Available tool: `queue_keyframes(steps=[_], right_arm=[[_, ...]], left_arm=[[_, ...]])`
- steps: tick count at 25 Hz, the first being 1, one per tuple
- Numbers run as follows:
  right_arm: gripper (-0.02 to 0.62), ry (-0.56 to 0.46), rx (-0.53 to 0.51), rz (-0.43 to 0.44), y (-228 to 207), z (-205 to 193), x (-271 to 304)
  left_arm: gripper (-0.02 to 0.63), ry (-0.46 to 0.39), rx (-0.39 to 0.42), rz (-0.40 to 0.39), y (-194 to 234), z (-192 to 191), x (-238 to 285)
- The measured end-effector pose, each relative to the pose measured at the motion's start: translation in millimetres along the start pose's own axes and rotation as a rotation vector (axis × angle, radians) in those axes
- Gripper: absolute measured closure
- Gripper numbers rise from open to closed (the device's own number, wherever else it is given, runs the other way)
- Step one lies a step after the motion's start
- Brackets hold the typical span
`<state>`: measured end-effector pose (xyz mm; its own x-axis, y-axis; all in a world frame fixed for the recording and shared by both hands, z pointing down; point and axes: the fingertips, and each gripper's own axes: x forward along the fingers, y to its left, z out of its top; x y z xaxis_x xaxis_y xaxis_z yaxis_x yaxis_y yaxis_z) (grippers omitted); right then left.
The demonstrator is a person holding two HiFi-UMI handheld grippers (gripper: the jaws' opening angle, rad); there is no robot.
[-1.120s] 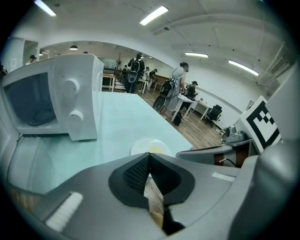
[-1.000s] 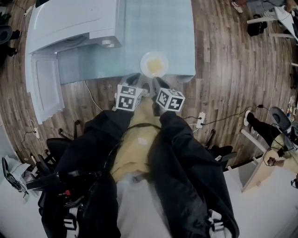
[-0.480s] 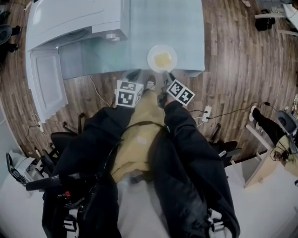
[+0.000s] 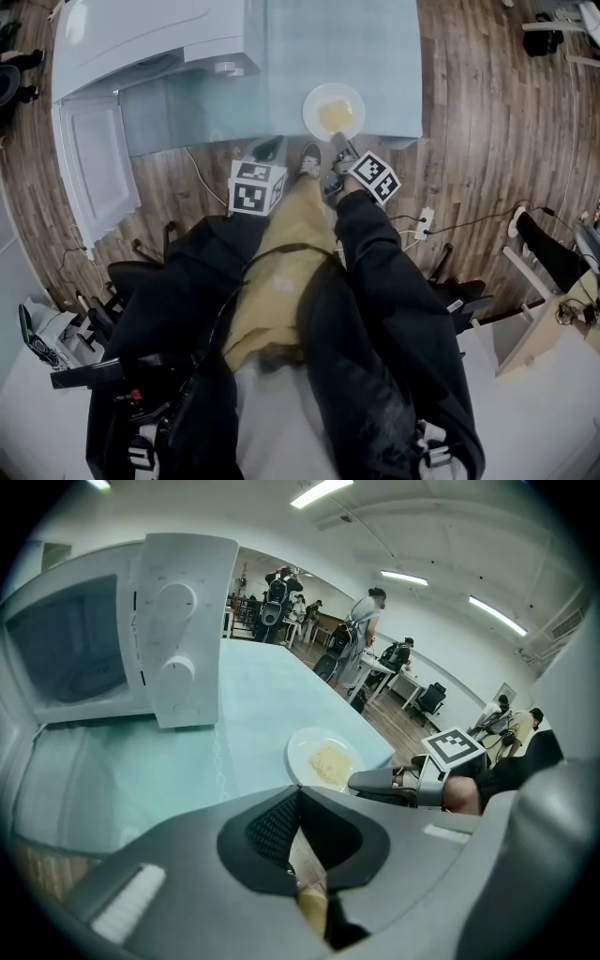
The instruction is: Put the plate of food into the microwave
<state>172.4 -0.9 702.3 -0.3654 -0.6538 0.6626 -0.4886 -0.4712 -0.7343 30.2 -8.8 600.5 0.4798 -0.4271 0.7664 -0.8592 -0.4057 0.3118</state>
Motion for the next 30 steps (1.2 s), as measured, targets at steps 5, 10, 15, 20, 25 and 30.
queue_keyframes(steps=[5, 10, 15, 20, 25, 30], right_arm=[[0.544, -0.018, 0.144, 0.087, 2.2, -0.2, 0.1], [0.574, -0.057, 0.201, 0.208, 13.1, 0.9, -5.5], [0.583, -0.072, 0.206, 0.286, 24.6, 0.1, -10.7], [0.583, -0.058, 0.212, 0.327, 30.5, -2.3, -12.8], [0.583, -0.019, 0.184, 0.364, 42.9, -11.1, -13.7], [0.583, 0.059, 0.115, 0.391, 65.6, -30.4, -10.8]], left_arm=[[0.605, -0.004, -0.007, 0.007, 4.3, -0.3, -3.6], [0.606, -0.008, -0.016, 0.010, 8.2, -1.3, -4.3], [0.604, -0.020, -0.018, 0.011, 8.6, 0.7, -5.4], [0.606, -0.040, -0.016, 0.024, 14.5, 6.5, -10.4], [0.606, -0.068, -0.035, 0.038, 25.7, 12.3, -16.4], [0.604, -0.110, -0.090, 0.083, 50.2, 20.1, -28.7]])
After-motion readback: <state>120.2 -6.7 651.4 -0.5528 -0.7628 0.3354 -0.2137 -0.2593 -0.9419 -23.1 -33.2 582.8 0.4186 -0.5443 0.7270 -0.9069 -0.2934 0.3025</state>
